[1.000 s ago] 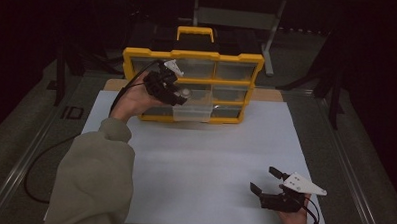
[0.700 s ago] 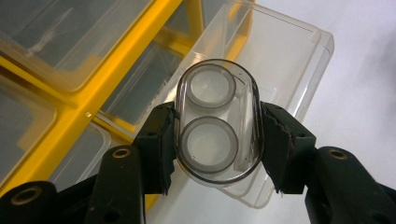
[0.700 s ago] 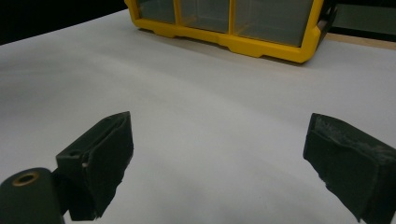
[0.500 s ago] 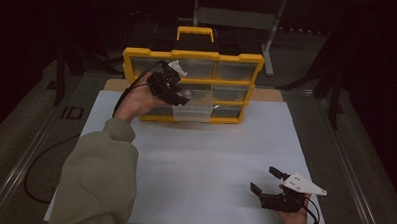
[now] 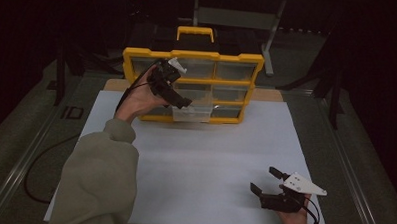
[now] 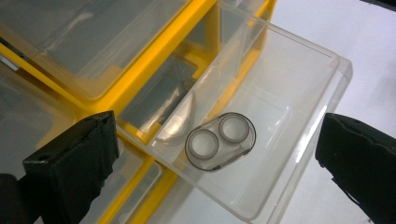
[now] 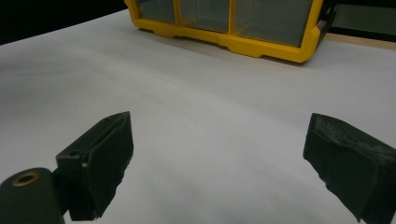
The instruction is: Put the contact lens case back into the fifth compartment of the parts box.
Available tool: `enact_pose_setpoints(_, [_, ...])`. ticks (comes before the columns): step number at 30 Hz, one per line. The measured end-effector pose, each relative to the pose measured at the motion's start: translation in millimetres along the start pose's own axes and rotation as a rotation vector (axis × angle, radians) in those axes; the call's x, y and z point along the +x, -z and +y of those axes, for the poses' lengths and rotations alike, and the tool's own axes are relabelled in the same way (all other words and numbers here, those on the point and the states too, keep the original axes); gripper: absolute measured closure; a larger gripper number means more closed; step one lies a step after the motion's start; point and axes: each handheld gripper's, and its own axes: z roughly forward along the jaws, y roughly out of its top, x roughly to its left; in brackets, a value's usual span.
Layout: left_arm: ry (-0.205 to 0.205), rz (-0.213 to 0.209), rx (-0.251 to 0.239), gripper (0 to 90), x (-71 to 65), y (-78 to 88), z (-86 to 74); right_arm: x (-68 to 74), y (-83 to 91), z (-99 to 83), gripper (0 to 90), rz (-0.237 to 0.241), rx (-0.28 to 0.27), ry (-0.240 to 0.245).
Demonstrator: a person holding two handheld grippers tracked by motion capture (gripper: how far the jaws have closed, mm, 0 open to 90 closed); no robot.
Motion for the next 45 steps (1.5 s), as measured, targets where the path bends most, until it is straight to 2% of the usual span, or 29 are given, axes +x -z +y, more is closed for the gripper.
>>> enact_pose_setpoints(4, [-0.011, -0.004, 0.004, 0.2, -1.3, 2.7, -2.0, 0.2, 0.1, 0.1, 8.5, -0.001, 0.0, 0.001])
enact_pose_setpoints(12, [-0.019, 0.02, 0.003, 0.1, -2.5, 10.5, -8.9, 0.4, 0.0, 0.1, 8.5, -0.001, 0.0, 0.004])
enact_pose_setpoints(14, [-0.032, 0.046, -0.004, 0.1, -6.3, 15.0, -12.7, 0.4, 0.2, 0.1, 8.5, -0.002, -0.001, 0.003])
enact_pose_setpoints(16, [-0.029, 0.041, -0.026, 0.2, -8.6, 18.4, -16.9, 0.4, 0.4, 0.1, 8.5, -0.003, -0.001, 0.004])
enact_pose_setpoints(20, [-0.035, 0.059, -0.026, 0.1, -12.3, 22.9, -24.6, 0.5, 0.1, 0.0, 8.5, -0.001, -0.001, 0.003])
enact_pose_setpoints(30, [0.014, 0.085, -0.075, 0.2, -20.7, 35.7, -63.2, 1.3, -1.0, -0.2, 8.5, 0.001, -0.003, 0.008])
enact_pose_setpoints(32, [0.02, 0.084, -0.094, 0.2, -23.4, 38.0, -71.0, 1.4, -1.2, -0.2, 8.5, 0.002, -0.004, 0.008])
enact_pose_setpoints(34, [0.011, 0.104, -0.104, 0.1, -26.4, 39.6, -79.4, 1.4, -1.2, -0.2, 8.5, 0.002, -0.004, 0.008])
enact_pose_setpoints(38, [0.022, 0.115, -0.103, 0.1, -30.0, 37.0, -97.1, 1.5, -1.1, -0.3, 8.5, 0.003, -0.004, 0.006])
enact_pose_setpoints(39, [0.022, 0.115, -0.103, 0.1, -30.0, 37.0, -97.1, 1.5, -1.1, -0.3, 8.5, 0.003, -0.004, 0.006])
enact_pose_setpoints(43, [0.057, 0.141, -0.143, 0.1, -34.5, 34.5, -123.4, 1.9, -1.0, -0.1, 8.5, 0.003, -0.007, 0.008])
enact_pose_setpoints(45, [0.069, 0.153, -0.149, 0.1, -36.1, 33.8, -129.2, 1.9, -0.8, -0.1, 8.5, 0.003, -0.008, 0.006])
